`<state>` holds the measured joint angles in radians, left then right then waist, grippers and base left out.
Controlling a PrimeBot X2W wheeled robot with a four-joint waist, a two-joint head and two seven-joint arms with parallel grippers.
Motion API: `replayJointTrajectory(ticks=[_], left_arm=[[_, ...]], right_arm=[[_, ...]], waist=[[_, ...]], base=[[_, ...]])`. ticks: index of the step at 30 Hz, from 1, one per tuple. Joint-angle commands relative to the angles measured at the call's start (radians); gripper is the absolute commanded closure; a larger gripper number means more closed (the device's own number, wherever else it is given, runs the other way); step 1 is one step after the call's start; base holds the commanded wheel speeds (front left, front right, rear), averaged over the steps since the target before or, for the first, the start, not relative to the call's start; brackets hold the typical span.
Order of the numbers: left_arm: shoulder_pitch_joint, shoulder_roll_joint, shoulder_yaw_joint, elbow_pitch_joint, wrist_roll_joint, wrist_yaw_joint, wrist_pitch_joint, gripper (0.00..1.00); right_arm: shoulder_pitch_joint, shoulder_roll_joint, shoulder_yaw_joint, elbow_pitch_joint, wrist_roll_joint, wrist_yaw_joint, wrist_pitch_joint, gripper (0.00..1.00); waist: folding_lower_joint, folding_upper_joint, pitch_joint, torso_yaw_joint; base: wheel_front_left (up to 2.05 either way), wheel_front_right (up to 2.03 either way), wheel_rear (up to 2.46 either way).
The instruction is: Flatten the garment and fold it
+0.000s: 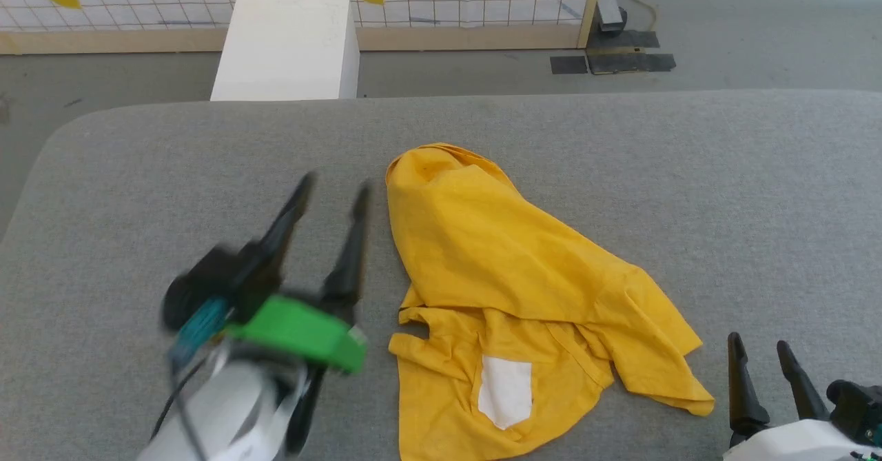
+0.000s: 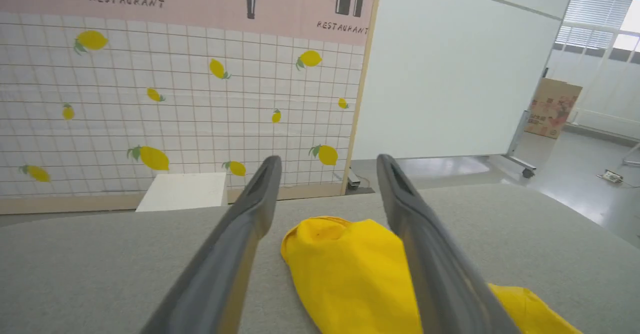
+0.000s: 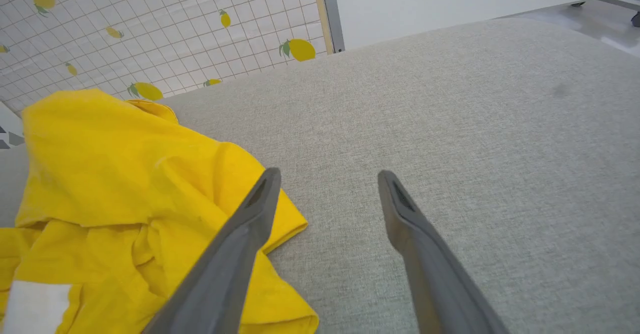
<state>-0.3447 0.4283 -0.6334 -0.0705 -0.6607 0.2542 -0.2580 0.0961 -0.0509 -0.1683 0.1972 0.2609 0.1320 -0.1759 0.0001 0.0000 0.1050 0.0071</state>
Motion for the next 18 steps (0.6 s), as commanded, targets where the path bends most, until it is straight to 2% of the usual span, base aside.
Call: replayJointTrajectory(ticks=[1,4,8,13,18], left_arm=[[0.092,0.007,0.047,-0.031,0.027,0.023,-0.003,0.00],[0.270,0.005,0.156,-0.083,0.086,0.037,-0.004,0.00],[0.432,-0.021,0.250,-0.077,0.123,-0.001,-0.004,0.00],[0.504,-0.088,0.333,-0.060,0.142,-0.065,-0.004,0.00],[0.516,-0.145,0.374,-0.035,0.180,-0.126,-0.004,0.00]], right_arm=[[0.013,0.001,0.004,-0.006,0.004,-0.001,0.002,0.00],[0.024,0.001,0.004,-0.011,0.006,-0.001,0.006,0.00],[0.030,0.001,0.008,-0.026,-0.005,-0.001,0.020,0.00],[0.012,0.001,0.015,-0.079,-0.052,-0.001,0.065,0.00],[-0.069,0.001,0.092,-0.173,-0.146,-0.001,0.217,0.00]], waist=[[-0.0001,0.0000,-0.006,0.006],[-0.0001,0.0000,-0.012,0.019],[-0.0001,0.0000,-0.019,0.037],[-0.0001,0.0000,-0.023,0.063],[-0.0001,0.0000,-0.020,0.068]], base=[[0.00,0.00,0.00],[0.00,0.00,0.00],[0.00,0.00,0.00],[0.00,0.00,0.00],[0.00,0.00,0.00]])
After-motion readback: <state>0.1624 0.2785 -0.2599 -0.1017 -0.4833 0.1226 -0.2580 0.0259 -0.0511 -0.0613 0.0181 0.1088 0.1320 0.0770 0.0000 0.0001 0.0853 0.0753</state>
